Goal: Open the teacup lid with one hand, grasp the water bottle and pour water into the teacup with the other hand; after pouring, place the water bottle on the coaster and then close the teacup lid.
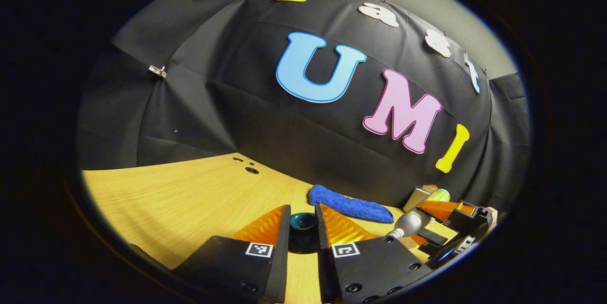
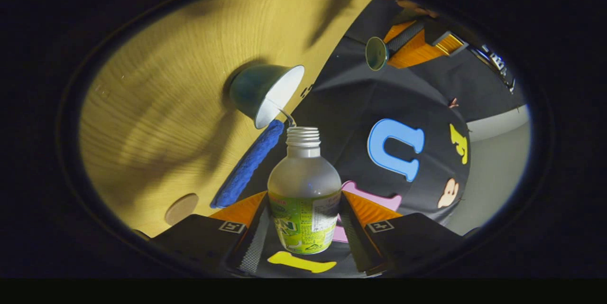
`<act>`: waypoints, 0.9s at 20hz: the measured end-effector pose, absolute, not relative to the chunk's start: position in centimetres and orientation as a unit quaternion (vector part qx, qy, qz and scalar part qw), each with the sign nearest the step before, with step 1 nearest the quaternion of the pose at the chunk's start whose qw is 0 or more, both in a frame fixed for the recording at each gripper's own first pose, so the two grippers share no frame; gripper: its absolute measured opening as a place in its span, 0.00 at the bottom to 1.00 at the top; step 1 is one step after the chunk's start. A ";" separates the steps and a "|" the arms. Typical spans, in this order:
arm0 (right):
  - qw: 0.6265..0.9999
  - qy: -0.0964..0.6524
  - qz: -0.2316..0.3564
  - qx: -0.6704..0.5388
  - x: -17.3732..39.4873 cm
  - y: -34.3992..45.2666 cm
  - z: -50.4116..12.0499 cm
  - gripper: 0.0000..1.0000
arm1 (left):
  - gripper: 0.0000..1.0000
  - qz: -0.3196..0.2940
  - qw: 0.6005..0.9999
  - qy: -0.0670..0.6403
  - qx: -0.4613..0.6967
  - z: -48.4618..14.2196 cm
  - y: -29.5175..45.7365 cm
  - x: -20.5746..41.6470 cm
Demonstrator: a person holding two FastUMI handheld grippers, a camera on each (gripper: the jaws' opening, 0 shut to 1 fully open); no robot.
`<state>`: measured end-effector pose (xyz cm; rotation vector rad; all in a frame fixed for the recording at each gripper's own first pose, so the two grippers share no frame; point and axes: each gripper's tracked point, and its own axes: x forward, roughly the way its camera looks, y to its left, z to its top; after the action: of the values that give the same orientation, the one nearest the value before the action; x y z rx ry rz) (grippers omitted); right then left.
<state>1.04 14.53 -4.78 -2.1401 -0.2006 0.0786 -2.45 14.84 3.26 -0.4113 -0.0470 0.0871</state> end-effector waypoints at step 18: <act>0.391 -0.128 0.040 -0.910 1.0 16.3 -2.7 0.77 | 0.31 0.049 0.976 -0.025 -0.210 3.3 15.7 -2.7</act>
<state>1.00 16.33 -2.72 -2.3128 -0.3253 0.1025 -2.74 15.73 3.30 -0.4229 -0.0496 0.0989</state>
